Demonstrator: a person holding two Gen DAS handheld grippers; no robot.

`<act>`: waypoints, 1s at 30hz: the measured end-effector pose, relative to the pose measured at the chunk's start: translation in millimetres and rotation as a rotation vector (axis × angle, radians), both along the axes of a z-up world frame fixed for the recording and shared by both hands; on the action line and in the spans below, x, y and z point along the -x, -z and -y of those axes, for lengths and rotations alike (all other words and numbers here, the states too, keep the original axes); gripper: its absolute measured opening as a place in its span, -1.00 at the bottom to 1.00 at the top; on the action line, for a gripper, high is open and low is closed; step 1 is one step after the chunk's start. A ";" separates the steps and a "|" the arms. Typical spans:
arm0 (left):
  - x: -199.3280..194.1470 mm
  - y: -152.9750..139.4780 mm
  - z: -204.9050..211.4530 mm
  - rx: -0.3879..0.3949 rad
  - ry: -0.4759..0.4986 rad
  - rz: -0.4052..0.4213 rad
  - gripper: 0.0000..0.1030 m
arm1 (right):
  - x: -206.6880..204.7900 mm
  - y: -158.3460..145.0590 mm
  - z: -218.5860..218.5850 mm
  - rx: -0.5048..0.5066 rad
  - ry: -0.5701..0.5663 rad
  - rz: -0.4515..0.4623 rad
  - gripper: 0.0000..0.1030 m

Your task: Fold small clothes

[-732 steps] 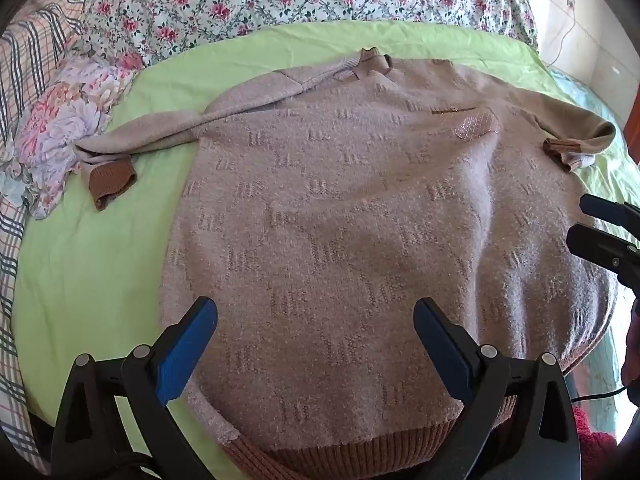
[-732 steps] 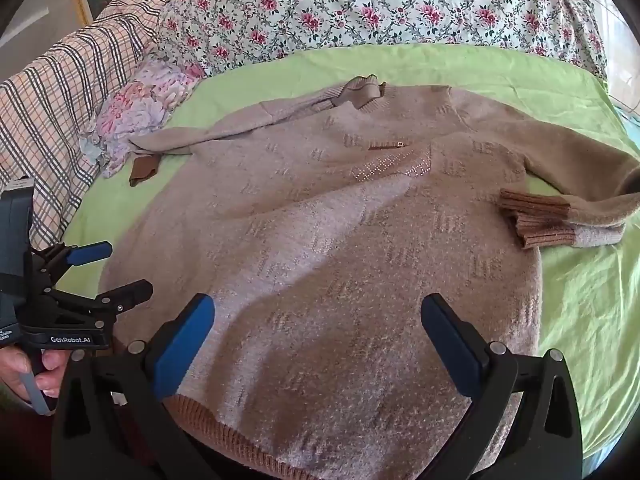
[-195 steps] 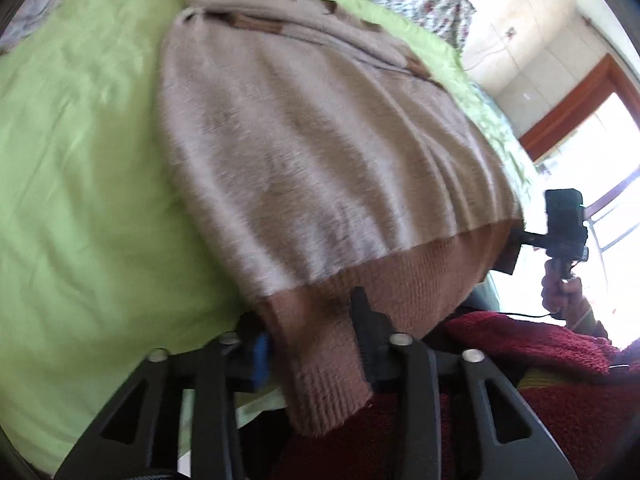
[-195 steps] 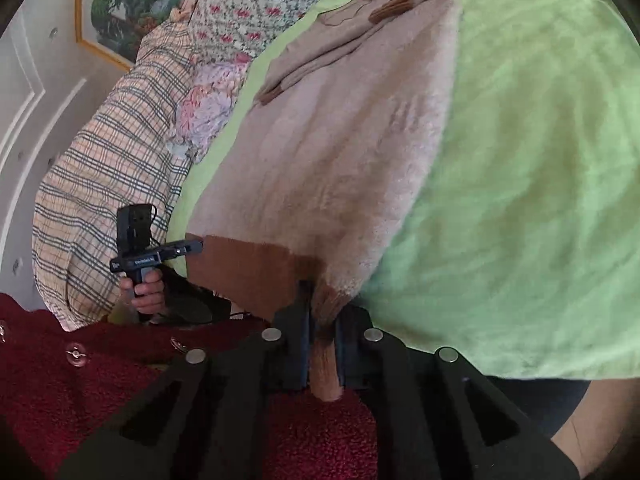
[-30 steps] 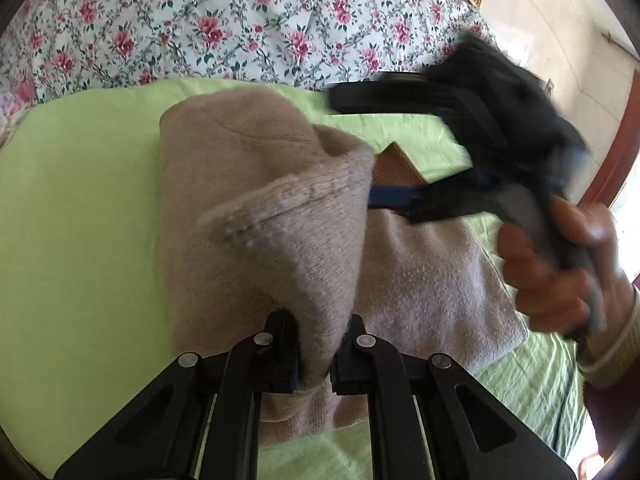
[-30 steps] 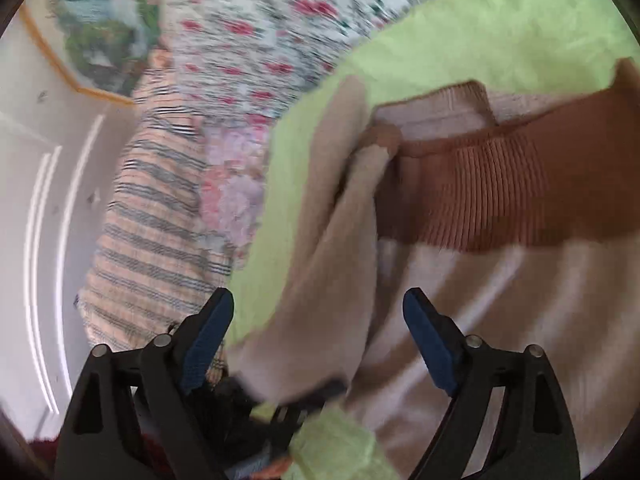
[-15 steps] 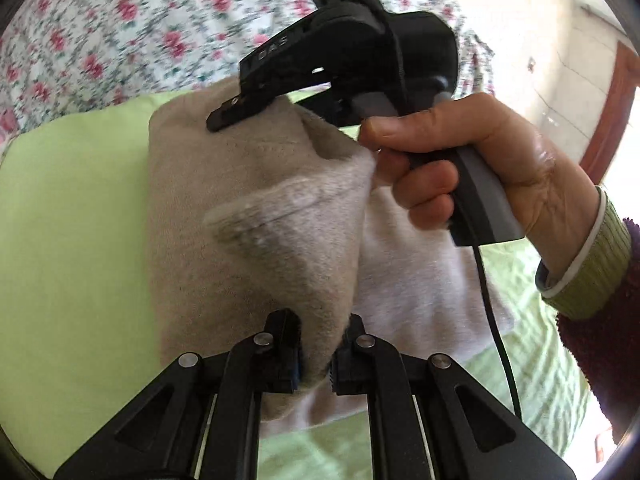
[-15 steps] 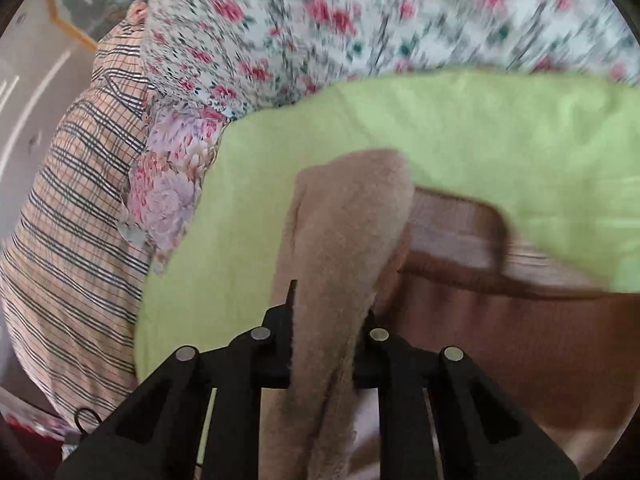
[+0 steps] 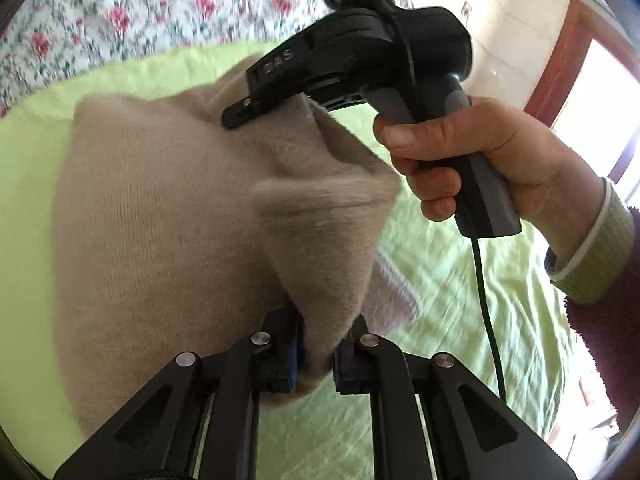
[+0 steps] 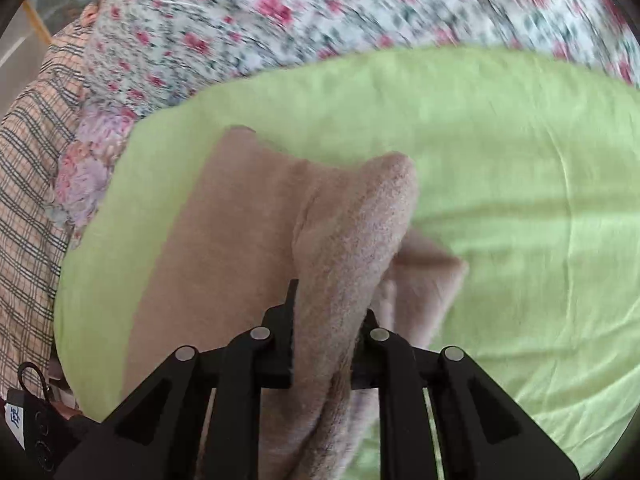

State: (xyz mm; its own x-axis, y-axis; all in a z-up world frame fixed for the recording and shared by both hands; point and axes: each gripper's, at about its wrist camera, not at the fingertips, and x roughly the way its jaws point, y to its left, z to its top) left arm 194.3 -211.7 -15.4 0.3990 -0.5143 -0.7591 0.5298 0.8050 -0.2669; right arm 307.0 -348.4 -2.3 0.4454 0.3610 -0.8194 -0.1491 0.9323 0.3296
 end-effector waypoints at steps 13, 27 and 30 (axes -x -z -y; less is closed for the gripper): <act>-12.9 -19.2 -139.8 0.117 -0.118 -0.099 0.13 | 50.1 -5.0 23.3 -0.132 0.086 0.046 0.37; -110.1 25.0 -127.6 0.198 -0.179 -0.297 0.66 | 43.7 38.4 14.8 -0.297 0.093 -0.065 0.33; -110.3 33.4 -120.3 0.179 -0.170 -0.272 0.43 | 44.4 39.6 5.2 -0.302 0.087 -0.073 -0.16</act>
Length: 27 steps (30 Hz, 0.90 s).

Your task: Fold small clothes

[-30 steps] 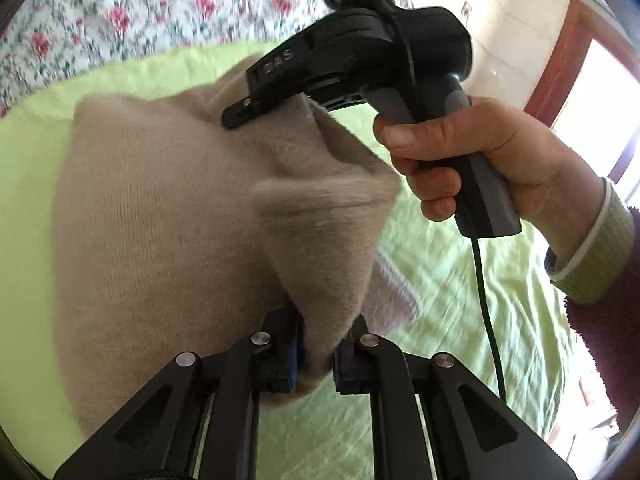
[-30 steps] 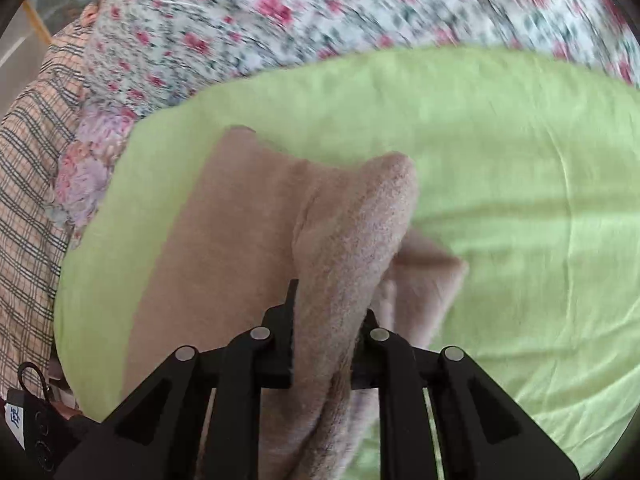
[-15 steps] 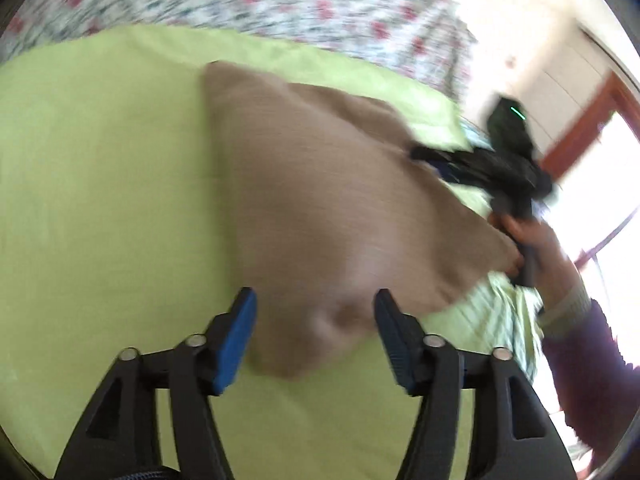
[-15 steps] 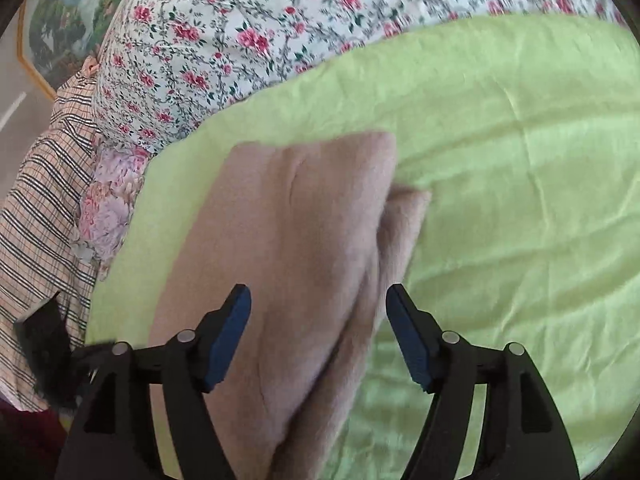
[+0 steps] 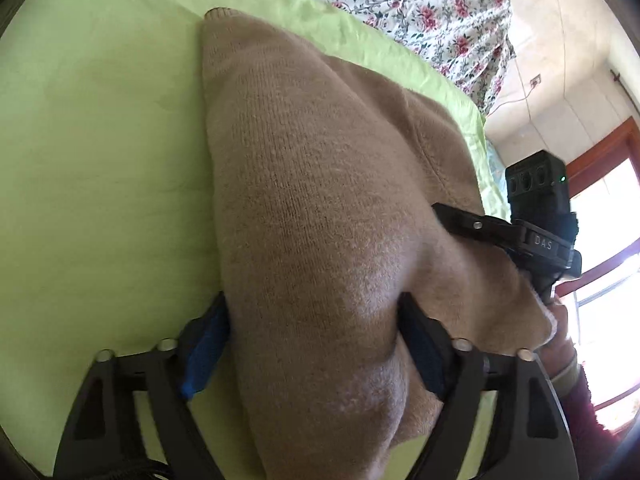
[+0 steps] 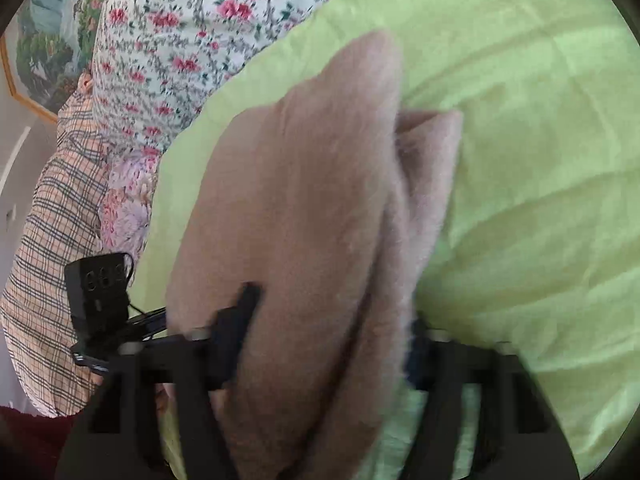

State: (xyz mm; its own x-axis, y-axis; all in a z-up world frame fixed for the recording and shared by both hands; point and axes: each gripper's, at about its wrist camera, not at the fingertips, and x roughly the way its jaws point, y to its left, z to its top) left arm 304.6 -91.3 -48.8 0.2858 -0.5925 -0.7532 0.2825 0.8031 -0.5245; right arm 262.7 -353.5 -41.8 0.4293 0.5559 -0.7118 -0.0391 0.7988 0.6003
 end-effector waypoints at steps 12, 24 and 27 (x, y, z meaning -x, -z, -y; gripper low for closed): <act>62.9 -60.8 -73.4 -0.028 -0.085 0.160 -0.13 | 19.9 -44.6 -84.1 -0.041 -0.118 0.133 -0.46; 162.7 -92.2 -223.1 -0.197 -0.303 0.216 -0.13 | 6.2 -16.7 -256.0 -0.160 -0.359 0.132 -0.46; 172.3 -68.6 -244.1 -0.215 -0.334 0.164 -0.13 | 9.6 3.2 -275.5 -0.118 -0.374 0.081 -0.46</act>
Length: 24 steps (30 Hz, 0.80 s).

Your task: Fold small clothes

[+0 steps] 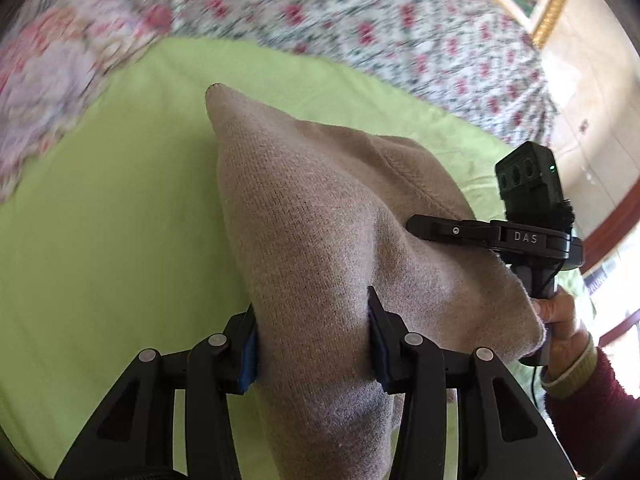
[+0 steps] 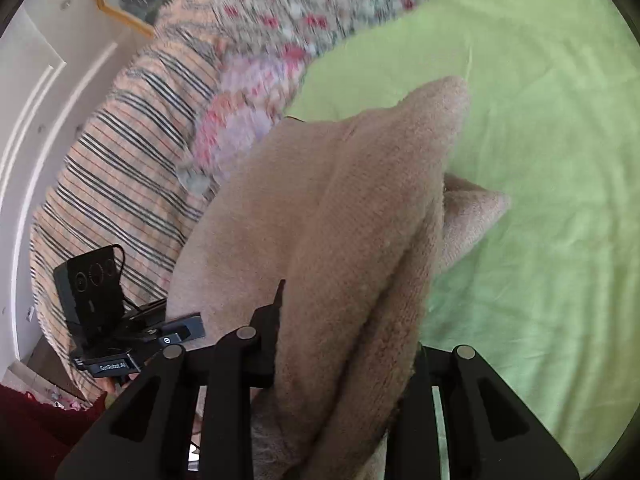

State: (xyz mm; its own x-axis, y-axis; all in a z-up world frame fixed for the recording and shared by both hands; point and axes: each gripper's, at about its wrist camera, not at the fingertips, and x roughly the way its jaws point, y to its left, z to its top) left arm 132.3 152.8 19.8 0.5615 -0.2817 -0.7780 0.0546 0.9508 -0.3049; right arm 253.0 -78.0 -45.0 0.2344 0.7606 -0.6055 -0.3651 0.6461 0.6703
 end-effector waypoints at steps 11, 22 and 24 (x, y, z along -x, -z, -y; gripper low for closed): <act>27.9 14.6 -1.9 -0.067 -0.022 0.015 0.12 | 15.3 -5.4 12.3 0.093 0.052 -0.006 -0.16; 102.3 14.2 12.9 -0.234 0.025 0.035 0.32 | 68.9 -31.1 27.2 0.194 0.056 0.040 0.18; 108.2 19.2 18.2 -0.259 0.039 0.037 0.33 | 84.9 -31.7 26.4 0.190 0.041 0.033 0.20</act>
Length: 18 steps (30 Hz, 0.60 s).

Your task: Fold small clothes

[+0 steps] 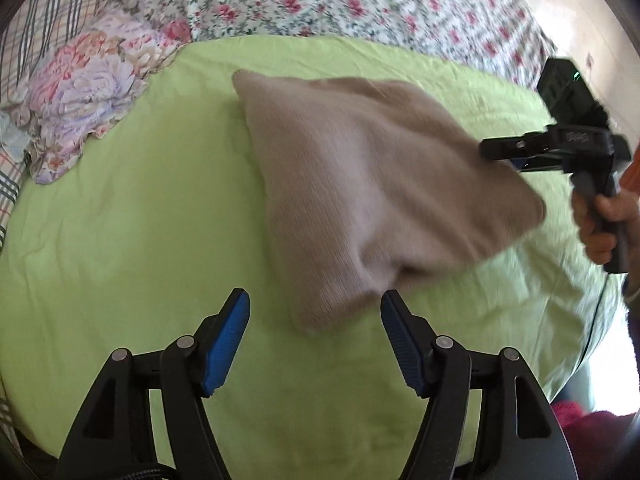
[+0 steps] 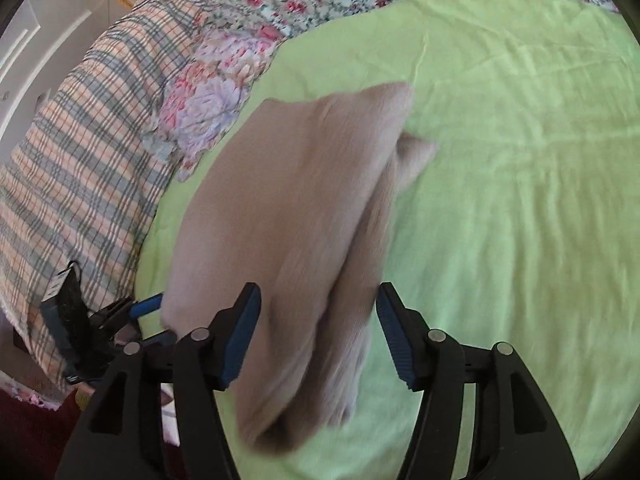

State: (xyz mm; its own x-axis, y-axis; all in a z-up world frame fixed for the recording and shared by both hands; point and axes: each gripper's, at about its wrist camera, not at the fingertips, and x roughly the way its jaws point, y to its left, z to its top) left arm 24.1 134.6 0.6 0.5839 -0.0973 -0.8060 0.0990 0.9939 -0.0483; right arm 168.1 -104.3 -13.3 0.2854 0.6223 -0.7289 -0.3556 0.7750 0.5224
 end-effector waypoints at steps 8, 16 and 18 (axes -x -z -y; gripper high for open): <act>-8.2 14.8 13.1 -0.113 -0.004 0.022 0.34 | 31.5 -4.9 -15.6 0.017 -0.033 0.014 -0.55; -12.7 12.4 -22.6 -0.022 -0.181 0.053 -0.74 | 37.3 -48.3 -14.7 -0.103 -0.041 0.155 -0.80; -11.6 18.6 -30.3 0.031 -0.210 0.034 -0.75 | 36.9 -27.9 -18.3 -0.026 -0.045 0.102 -0.81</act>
